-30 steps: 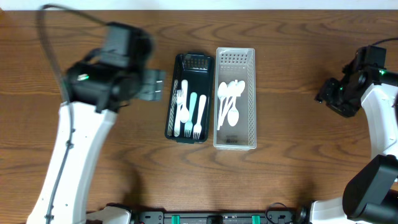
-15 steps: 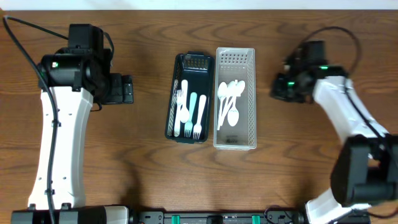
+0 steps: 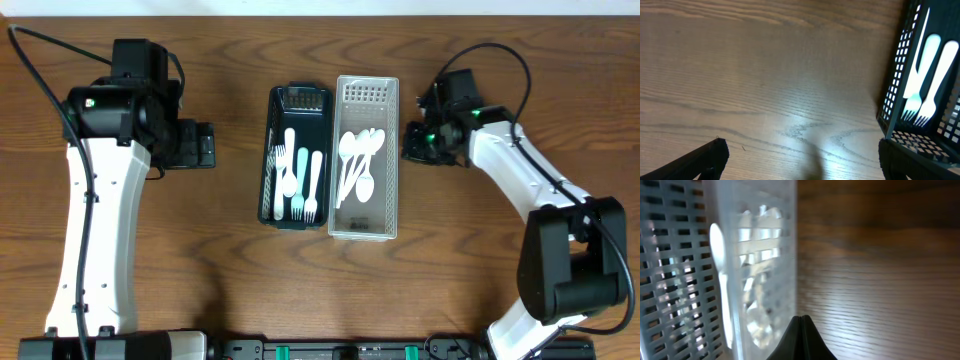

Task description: Pack container

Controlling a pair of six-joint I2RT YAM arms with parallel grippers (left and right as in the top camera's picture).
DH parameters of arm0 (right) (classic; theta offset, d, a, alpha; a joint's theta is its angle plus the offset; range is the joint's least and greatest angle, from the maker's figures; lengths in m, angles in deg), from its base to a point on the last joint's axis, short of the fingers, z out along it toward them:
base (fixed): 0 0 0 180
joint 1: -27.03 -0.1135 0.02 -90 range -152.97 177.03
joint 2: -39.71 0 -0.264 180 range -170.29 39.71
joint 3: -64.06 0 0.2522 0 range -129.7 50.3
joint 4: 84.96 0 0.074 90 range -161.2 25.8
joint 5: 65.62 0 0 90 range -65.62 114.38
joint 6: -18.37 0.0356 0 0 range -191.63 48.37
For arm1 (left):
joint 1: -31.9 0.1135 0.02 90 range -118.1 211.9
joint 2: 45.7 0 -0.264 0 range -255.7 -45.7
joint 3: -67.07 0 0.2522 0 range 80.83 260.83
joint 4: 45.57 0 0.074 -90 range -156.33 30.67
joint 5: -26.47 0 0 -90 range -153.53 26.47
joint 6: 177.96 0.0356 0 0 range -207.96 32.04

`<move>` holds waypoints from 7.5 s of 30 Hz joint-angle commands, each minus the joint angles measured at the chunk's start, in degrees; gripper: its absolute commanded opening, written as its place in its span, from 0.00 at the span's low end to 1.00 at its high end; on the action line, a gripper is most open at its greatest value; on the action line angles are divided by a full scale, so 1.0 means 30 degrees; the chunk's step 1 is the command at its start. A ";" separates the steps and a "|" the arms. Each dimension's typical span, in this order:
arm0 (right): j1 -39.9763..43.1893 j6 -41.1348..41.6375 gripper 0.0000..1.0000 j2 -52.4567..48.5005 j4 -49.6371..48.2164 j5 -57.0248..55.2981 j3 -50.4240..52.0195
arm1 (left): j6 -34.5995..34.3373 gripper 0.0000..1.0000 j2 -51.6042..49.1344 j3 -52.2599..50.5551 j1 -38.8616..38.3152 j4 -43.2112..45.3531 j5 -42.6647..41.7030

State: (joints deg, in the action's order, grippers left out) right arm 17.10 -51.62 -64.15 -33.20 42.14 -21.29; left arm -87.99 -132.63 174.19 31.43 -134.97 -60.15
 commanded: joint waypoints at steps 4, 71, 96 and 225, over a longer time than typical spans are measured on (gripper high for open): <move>0.1945 -0.3876 0.01 0.5209 0.0801 0.0000 -0.0262 | -0.0080 0.96 0.3293 0.2098 0.0102 -0.0605 -0.0029; 0.2106 -1.0324 0.99 3.0046 0.3512 -0.5676 0.8779 | -0.0153 0.98 1.6655 0.1435 0.0095 -0.3934 0.1246; 0.2069 -0.9100 0.99 3.3470 -0.2892 -0.5115 2.0021 | -0.0153 0.98 1.6655 0.1435 0.0095 -0.3934 0.1246; 0.2076 -0.9114 0.99 3.4155 -0.3155 -0.5129 2.1230 | -0.0007 0.98 2.8028 -2.9230 0.0080 2.0385 -0.3920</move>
State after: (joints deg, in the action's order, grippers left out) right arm 23.48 -79.60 37.90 -42.62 26.29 42.01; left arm -87.95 -48.86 86.92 31.47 -73.66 -72.15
